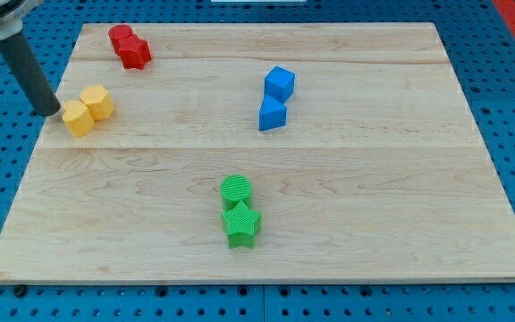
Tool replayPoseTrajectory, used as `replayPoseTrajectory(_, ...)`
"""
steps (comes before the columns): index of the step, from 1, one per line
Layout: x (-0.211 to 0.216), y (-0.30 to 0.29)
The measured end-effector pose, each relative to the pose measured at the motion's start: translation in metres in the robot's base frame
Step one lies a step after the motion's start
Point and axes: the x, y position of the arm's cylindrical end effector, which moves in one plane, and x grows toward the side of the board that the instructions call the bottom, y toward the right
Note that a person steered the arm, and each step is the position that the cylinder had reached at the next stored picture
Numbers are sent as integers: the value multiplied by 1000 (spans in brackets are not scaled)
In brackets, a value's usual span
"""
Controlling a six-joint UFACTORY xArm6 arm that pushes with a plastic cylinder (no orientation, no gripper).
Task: Push the blue triangle into the blue cube
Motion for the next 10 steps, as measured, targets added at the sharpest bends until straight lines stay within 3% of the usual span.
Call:
replayPoseTrajectory(2, -49, 30)
replayPoseTrajectory(4, -55, 147)
replayPoseTrajectory(5, -16, 177)
replayPoseTrajectory(6, 52, 181)
replayPoseTrajectory(7, 78, 229)
replayPoseTrajectory(8, 63, 279)
replayPoseTrajectory(10, -23, 328)
